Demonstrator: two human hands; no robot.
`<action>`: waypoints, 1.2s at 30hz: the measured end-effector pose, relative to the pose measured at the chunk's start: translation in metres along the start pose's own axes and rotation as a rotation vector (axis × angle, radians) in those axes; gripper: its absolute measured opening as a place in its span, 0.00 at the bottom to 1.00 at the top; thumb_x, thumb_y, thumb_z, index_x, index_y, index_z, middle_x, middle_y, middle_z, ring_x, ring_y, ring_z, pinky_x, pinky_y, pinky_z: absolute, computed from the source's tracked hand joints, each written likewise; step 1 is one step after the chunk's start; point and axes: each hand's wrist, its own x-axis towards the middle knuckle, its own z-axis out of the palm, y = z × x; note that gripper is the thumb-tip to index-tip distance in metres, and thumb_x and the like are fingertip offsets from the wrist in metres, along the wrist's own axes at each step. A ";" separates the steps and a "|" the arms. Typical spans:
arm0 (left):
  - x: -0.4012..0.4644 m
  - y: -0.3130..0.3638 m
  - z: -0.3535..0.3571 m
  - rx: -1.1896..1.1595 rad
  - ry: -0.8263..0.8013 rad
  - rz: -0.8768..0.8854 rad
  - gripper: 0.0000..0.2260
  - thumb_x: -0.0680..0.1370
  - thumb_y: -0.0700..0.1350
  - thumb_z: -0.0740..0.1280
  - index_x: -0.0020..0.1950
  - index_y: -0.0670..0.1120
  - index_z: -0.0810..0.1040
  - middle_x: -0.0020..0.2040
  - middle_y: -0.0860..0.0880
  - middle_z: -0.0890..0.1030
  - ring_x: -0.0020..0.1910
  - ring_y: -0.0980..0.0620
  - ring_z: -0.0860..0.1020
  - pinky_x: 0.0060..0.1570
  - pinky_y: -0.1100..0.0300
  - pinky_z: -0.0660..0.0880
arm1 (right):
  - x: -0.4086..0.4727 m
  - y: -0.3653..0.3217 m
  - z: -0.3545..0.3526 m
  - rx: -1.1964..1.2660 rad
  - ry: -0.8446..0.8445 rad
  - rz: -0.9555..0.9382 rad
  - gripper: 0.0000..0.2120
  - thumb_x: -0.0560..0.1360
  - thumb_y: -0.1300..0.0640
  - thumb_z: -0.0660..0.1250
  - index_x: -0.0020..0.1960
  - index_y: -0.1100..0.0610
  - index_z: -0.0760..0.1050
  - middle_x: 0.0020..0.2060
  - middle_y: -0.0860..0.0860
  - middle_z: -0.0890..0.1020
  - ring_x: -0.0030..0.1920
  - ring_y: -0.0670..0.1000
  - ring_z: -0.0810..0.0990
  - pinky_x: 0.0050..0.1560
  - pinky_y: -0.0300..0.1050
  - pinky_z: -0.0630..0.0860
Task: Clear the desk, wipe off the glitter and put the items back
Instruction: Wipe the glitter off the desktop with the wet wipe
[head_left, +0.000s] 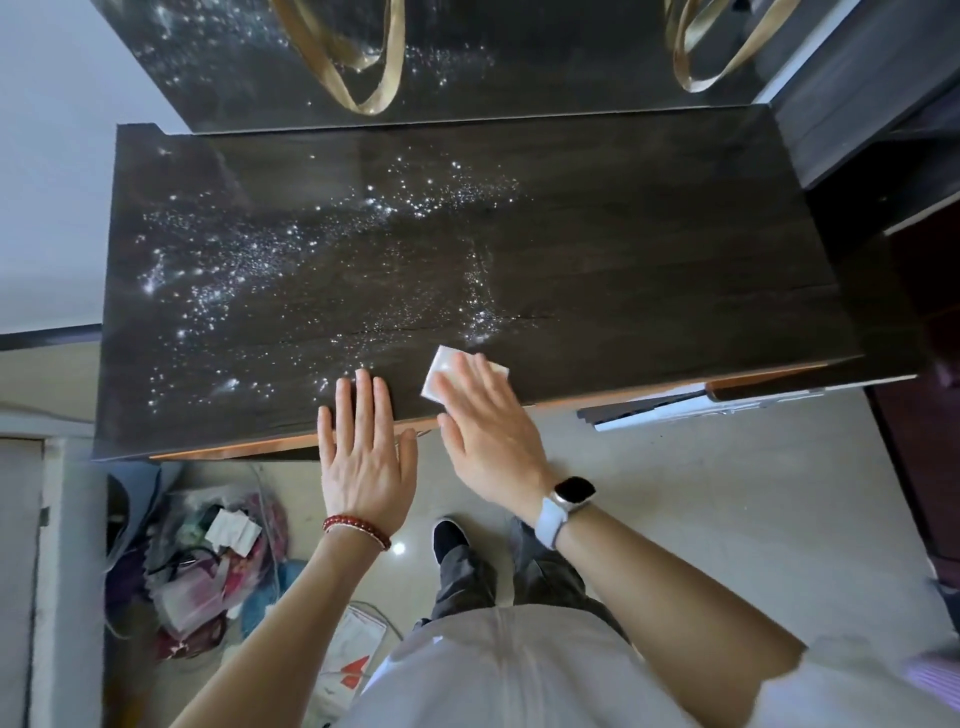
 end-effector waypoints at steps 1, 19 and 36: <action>-0.001 0.000 0.000 -0.004 0.000 0.007 0.27 0.77 0.52 0.50 0.72 0.38 0.56 0.73 0.42 0.56 0.73 0.44 0.51 0.70 0.51 0.42 | 0.001 0.012 -0.005 -0.012 0.007 0.021 0.22 0.77 0.52 0.47 0.67 0.59 0.66 0.69 0.59 0.67 0.71 0.61 0.61 0.70 0.53 0.59; 0.018 -0.103 -0.054 -0.212 0.213 -0.552 0.25 0.75 0.50 0.54 0.71 0.42 0.62 0.74 0.41 0.59 0.74 0.43 0.53 0.71 0.43 0.47 | 0.054 0.050 -0.027 -0.139 0.169 0.578 0.27 0.72 0.54 0.43 0.64 0.65 0.66 0.67 0.63 0.67 0.63 0.65 0.66 0.56 0.61 0.68; 0.061 -0.210 -0.074 -0.524 -0.052 -0.401 0.23 0.81 0.46 0.50 0.75 0.49 0.47 0.74 0.47 0.58 0.61 0.39 0.71 0.49 0.50 0.69 | 0.085 -0.170 0.065 -0.018 -0.035 -0.065 0.24 0.76 0.53 0.50 0.71 0.59 0.60 0.72 0.58 0.62 0.73 0.58 0.57 0.73 0.53 0.51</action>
